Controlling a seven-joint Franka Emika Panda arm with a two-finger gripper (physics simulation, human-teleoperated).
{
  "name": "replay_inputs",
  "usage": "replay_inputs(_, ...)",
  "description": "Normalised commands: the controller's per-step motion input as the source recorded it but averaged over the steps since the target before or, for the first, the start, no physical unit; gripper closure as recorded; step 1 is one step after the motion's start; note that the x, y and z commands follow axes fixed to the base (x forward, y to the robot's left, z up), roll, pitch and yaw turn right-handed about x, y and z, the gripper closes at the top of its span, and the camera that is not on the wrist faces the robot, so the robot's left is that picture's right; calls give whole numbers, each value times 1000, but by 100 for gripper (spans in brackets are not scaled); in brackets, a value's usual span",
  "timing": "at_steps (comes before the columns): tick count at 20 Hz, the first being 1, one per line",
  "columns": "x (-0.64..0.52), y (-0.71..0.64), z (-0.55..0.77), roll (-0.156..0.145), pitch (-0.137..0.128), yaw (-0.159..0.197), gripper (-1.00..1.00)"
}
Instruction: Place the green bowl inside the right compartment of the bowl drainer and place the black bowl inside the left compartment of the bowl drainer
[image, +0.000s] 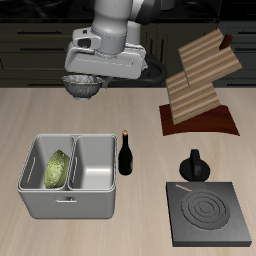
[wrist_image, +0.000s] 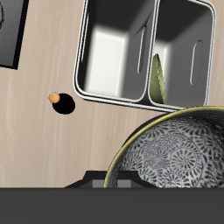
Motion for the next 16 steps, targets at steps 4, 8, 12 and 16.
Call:
replay_inputs(4,254,85,-10,4,14,24,100)
replay_inputs(8,260,33,89,-15,14,-25,100)
replay_inputs(12,378,16,100,-41,14,-23,100)
replay_inputs(16,289,26,36,-21,14,-28,100)
